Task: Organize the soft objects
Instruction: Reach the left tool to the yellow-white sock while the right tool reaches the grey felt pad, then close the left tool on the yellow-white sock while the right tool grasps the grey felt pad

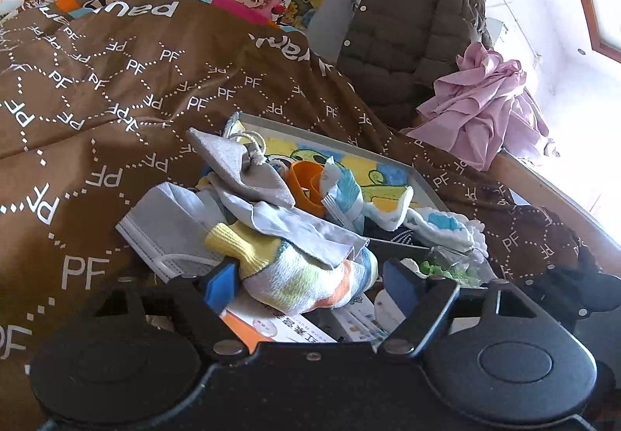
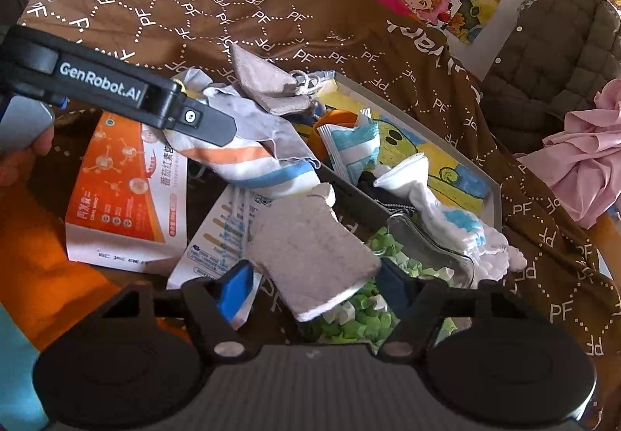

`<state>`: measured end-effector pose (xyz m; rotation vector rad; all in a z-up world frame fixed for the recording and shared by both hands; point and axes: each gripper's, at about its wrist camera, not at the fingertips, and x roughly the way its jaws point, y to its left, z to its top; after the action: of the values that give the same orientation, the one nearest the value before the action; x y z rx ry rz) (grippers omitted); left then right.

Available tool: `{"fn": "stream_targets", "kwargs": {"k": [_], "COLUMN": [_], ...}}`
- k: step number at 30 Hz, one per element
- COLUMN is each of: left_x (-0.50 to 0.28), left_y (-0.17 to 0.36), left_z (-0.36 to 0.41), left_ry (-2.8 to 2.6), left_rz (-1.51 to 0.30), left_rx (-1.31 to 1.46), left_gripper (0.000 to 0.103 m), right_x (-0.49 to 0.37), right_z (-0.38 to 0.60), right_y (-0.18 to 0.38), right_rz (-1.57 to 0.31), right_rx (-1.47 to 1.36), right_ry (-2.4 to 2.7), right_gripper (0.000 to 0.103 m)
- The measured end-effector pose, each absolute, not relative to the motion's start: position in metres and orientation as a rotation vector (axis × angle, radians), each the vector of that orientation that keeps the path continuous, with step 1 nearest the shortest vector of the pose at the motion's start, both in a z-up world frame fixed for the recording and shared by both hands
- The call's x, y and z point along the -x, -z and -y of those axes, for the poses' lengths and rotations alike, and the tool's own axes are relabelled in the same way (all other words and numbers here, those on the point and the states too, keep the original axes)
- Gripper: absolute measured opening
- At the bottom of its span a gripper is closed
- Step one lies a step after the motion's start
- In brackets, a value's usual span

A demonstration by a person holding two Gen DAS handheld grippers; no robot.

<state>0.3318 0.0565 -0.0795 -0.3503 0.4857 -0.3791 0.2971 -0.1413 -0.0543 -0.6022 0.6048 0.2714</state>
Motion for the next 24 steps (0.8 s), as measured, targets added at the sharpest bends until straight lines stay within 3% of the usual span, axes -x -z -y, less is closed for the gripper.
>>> {"fn": "stream_targets", "kwargs": {"k": [2, 9, 16, 24], "left_x": [-0.332, -0.331, -0.329, -0.328], "left_y": [0.080, 0.081, 0.079, 0.084], "left_z": [-0.056, -0.057, -0.055, -0.046], "left_ry": [0.390, 0.387, 0.434, 0.449], "left_rz": [-0.488, -0.491, -0.486, -0.506], "left_rx": [0.353, 0.360, 0.367, 0.336], "left_gripper": [0.071, 0.056, 0.032, 0.035], "right_x": [-0.296, -0.294, -0.289, -0.296], "right_z": [0.141, 0.144, 0.142, 0.151], "right_y": [0.053, 0.045, 0.037, 0.035], "right_rz": [-0.598, -0.588, -0.553, -0.594], "right_rx": [0.593, 0.509, 0.445, 0.308], "right_ry": [-0.276, -0.309, -0.362, -0.377], "right_gripper": [0.062, 0.060, 0.057, 0.056]}}
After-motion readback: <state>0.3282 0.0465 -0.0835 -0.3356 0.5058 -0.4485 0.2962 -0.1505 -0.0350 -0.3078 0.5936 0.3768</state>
